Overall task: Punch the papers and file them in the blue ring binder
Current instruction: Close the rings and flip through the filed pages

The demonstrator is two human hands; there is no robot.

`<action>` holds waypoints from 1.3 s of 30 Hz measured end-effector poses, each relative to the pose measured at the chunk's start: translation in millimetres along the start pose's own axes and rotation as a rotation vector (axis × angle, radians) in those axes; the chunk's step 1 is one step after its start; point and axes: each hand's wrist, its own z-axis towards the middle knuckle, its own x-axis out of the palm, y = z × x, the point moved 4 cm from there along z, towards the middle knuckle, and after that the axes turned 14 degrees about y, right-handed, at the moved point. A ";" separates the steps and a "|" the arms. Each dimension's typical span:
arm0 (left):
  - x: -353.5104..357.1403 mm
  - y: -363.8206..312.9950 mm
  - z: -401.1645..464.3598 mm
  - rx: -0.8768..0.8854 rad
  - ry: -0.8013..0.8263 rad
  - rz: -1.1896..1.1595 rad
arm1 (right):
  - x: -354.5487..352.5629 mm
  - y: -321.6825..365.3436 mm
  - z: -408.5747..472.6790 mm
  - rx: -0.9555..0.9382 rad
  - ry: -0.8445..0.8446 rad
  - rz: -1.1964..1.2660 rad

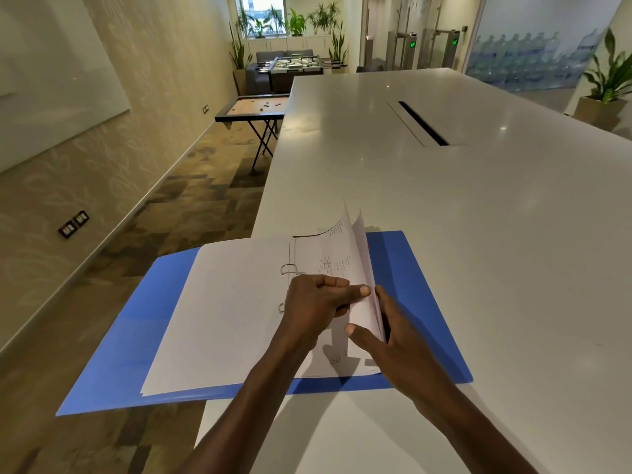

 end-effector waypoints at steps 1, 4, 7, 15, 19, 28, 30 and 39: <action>-3.1 -0.6 -0.8 0.007 -0.007 -0.009 | -0.5 -0.7 0.4 0.000 0.003 0.018; -22.1 -4.0 -4.3 0.010 -0.060 -0.068 | -2.9 -2.6 0.2 -0.007 0.012 0.107; -57.5 -9.9 -10.0 0.005 -0.160 -0.068 | -4.6 -1.9 -2.4 -0.053 0.038 0.191; -178.8 -5.1 -56.9 -0.026 -0.320 0.000 | -2.2 0.1 -1.5 -0.090 0.087 0.240; -211.8 14.8 -73.5 -0.074 -0.378 0.091 | -1.1 0.4 -0.8 -0.099 0.082 0.217; -244.9 86.2 -60.3 -0.279 -0.477 0.210 | 0.0 0.4 -1.0 -0.102 0.087 0.142; -247.7 94.3 -59.5 -0.325 -0.496 0.278 | -0.1 -0.5 -0.4 -0.096 0.088 0.138; -245.3 101.1 -55.1 -0.468 -0.498 0.426 | 0.2 -3.5 1.4 -0.067 0.070 0.105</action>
